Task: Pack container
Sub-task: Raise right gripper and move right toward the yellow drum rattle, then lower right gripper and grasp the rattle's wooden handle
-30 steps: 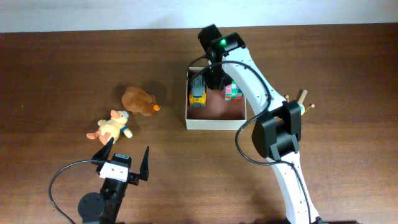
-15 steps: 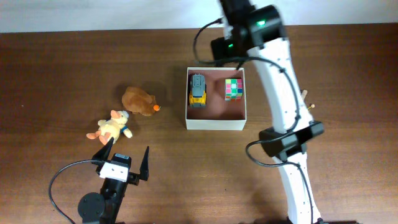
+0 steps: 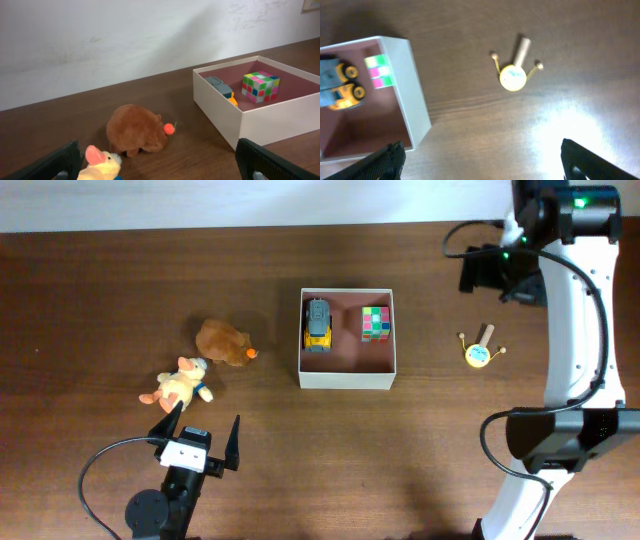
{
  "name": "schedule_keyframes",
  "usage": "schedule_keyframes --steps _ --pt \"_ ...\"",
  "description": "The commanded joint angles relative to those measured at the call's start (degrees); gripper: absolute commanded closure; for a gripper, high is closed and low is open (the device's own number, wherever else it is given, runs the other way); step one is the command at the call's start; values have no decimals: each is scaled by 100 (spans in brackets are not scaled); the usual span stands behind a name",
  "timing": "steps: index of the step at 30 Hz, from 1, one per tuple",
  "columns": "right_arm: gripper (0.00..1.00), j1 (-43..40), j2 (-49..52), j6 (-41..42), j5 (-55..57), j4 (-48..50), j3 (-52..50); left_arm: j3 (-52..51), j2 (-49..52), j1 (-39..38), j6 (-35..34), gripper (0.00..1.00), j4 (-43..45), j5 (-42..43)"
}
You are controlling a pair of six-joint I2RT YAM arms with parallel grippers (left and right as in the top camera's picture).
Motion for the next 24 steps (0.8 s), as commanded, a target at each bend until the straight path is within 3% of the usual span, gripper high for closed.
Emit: schedule_keyframes --steps 1,10,19,24 --pt "6 -109 35 772 9 249 -1036 -31 -39 28 52 1 -15 59" --pt "10 -223 35 1322 -26 2177 -3344 -31 -39 28 52 1 -15 59" --pt "17 -413 35 1270 -55 3458 -3982 -31 -39 28 52 1 -15 59" --pt "17 -597 120 608 2 3742 -4065 -31 -39 28 52 1 -15 59"
